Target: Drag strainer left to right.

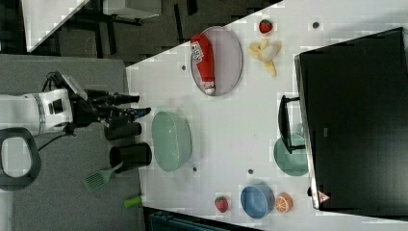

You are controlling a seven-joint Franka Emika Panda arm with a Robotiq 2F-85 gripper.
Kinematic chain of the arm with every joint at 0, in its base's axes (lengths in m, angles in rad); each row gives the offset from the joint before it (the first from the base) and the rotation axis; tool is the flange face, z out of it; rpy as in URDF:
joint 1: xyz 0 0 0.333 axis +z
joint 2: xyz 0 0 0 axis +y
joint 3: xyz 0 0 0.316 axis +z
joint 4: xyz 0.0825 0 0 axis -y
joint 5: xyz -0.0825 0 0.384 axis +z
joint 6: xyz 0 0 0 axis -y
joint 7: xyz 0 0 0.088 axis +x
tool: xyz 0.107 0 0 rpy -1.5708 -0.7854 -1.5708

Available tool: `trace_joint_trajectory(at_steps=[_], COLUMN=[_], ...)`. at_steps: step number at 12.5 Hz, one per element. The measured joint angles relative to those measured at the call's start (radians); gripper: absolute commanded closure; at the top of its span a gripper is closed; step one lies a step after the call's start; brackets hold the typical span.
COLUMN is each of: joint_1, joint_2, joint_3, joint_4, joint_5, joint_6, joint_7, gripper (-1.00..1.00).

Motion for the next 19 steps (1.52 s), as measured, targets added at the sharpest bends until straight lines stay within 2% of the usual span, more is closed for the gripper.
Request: trace_joint_trajectory(at_steps=[2, 3, 4, 6, 8, 10, 12, 16, 19], joint_1=[0.023, 0.014, -0.006, -0.017, -0.037, -0.020, -0.018, 0.024, 0.040], joint_2=[-0.214, -0.313, -0.391, -0.496, -0.523, -0.480, -0.394, -0.184, -0.026], joint_3=[-0.055, -0.072, -0.077, -0.077, -0.036, 0.013, 0.131, 0.344, 0.489], joint_4=[-0.214, -0.282, -0.304, -0.296, -0.267, -0.235, -0.235, -0.282, -0.298], joint_5=[-0.005, -0.005, -0.025, -0.053, -0.050, -0.037, -0.031, -0.058, -0.057], joint_6=[-0.176, -0.210, -0.225, -0.185, -0.167, -0.126, -0.077, -0.013, 0.143], joint_7=[0.043, 0.051, 0.061, 0.066, 0.074, 0.102, 0.181, 0.459, 0.718], gripper=[-0.67, -0.89, -1.00, -1.00, -1.00, -1.00, -1.00, -1.00, -1.00])
